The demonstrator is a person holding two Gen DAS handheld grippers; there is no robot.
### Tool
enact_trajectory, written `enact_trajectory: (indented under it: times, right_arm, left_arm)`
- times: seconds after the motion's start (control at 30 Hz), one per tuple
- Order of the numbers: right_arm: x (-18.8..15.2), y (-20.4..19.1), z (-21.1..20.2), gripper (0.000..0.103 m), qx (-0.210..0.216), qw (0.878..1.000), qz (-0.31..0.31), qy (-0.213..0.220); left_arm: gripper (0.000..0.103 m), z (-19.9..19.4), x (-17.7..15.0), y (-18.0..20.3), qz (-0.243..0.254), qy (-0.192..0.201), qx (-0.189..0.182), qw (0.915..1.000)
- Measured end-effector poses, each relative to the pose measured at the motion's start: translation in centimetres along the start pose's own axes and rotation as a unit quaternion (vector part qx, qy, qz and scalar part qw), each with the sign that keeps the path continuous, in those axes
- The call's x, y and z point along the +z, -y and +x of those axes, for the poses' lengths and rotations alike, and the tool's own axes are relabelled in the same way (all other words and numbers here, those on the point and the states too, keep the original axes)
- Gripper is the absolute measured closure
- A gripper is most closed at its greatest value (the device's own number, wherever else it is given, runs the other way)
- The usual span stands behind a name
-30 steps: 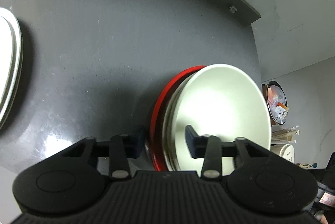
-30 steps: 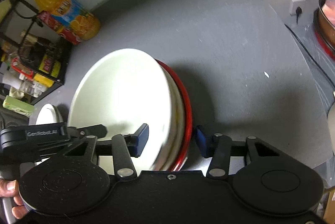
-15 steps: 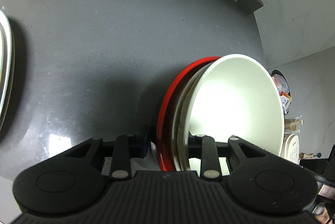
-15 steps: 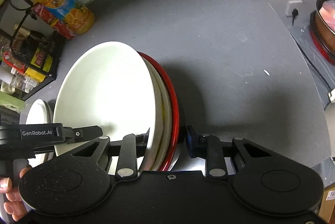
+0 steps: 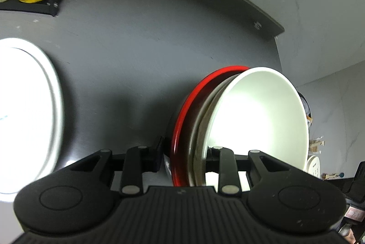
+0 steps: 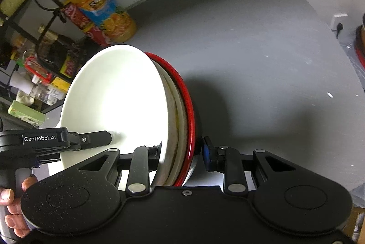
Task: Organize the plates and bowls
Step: 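Lift the bowl stack and lower it onto the plate stack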
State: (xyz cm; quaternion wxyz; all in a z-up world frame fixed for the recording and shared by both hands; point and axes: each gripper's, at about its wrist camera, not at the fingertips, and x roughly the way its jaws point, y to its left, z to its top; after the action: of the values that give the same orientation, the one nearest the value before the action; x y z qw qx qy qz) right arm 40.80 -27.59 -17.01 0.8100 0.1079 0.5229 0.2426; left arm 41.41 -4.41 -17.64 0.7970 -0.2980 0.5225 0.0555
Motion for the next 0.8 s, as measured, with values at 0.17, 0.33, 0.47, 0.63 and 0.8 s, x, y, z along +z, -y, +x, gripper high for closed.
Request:
enact_trajectory:
  times: [0.17, 0.33, 0.47, 0.63, 0.8]
  right_arm:
    - [0.4, -2.4, 0.1, 0.075, 0.016, 1.0, 0.002, -0.003]
    - [0.9, -5.4, 0.1, 0.075, 0.026, 1.0, -0.011, 0.005]
    - [1.0, -7.3, 0.3, 0.075, 0.034, 0.999, -0.014, 0.005]
    - [1.0, -10.1, 1.2, 0.075, 0.04, 0.999, -0.019, 0.0]
    - [0.9, -12.3, 1.9, 0.075, 0.044, 0.999, -0.026, -0.002]
  left_arm:
    - [0.074, -2.1, 0.7, -2.0, -0.007, 0.012, 0.003, 0.9999]
    - [0.074, -4.9, 1.3, -4.4, -0.009, 0.026, 0.008, 0.9996]
    - [0.074, -6.5, 2.1, -5.7, -0.01, 0.039, 0.009, 0.9991]
    - [0.074, -8.3, 3.0, -8.1, -0.023, 0.045, 0.008, 0.9987]
    - [0.074, -9.8, 3.7, -10.4, -0.032, 0.047, 0.009, 0.9984]
